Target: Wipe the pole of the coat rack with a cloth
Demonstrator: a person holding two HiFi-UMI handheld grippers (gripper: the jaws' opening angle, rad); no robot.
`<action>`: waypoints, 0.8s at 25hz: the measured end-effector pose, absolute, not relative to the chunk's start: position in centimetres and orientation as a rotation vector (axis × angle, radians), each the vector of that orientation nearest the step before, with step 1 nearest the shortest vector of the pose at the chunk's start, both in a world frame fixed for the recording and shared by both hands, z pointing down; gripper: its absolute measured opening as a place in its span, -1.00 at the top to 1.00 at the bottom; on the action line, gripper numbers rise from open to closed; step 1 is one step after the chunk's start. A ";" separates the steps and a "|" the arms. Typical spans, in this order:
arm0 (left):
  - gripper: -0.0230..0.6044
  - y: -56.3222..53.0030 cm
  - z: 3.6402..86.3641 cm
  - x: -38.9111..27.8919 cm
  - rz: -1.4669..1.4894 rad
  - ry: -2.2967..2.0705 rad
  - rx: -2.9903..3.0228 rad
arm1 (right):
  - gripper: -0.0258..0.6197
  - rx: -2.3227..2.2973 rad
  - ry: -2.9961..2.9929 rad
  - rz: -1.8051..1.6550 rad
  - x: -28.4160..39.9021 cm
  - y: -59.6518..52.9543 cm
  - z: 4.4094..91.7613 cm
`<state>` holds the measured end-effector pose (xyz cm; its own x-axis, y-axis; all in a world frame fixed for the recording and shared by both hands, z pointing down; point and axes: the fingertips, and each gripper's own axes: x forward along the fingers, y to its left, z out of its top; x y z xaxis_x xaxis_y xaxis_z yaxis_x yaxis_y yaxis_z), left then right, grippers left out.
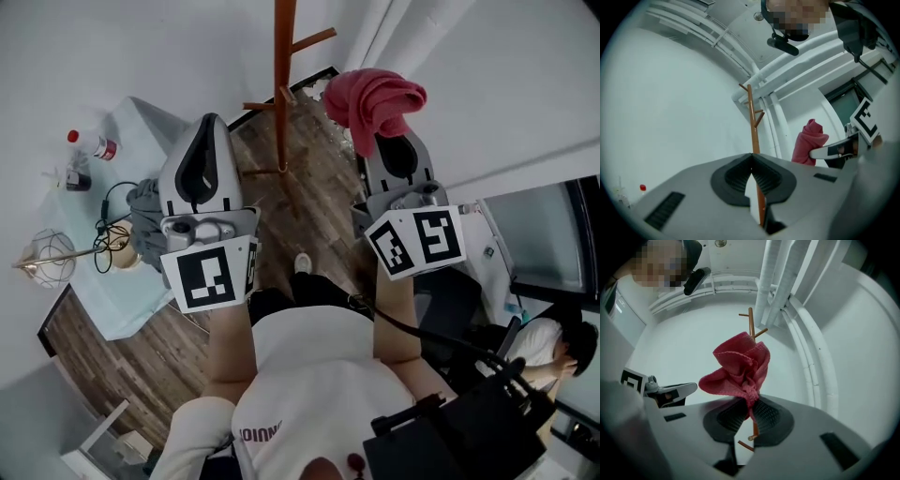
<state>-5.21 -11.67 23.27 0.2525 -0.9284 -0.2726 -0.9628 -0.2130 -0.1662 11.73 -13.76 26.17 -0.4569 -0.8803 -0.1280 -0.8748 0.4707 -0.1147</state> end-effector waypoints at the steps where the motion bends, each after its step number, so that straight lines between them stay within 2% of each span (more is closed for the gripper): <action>1: 0.88 -11.8 23.5 -5.0 0.158 1.766 -2.231 | 0.78 -1.522 2.554 -0.066 11.8 -14.3 26.6; 20: 0.88 -17.1 26.0 -6.9 0.083 1.832 -2.284 | 0.78 -1.506 2.645 -0.316 7.6 -23.4 32.8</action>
<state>-6.88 -17.05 25.96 0.2248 -0.9585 -0.1751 -0.9704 -0.2040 -0.1292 7.63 -23.38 32.79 -0.5132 -0.8577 0.0315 -0.8410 0.4952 -0.2182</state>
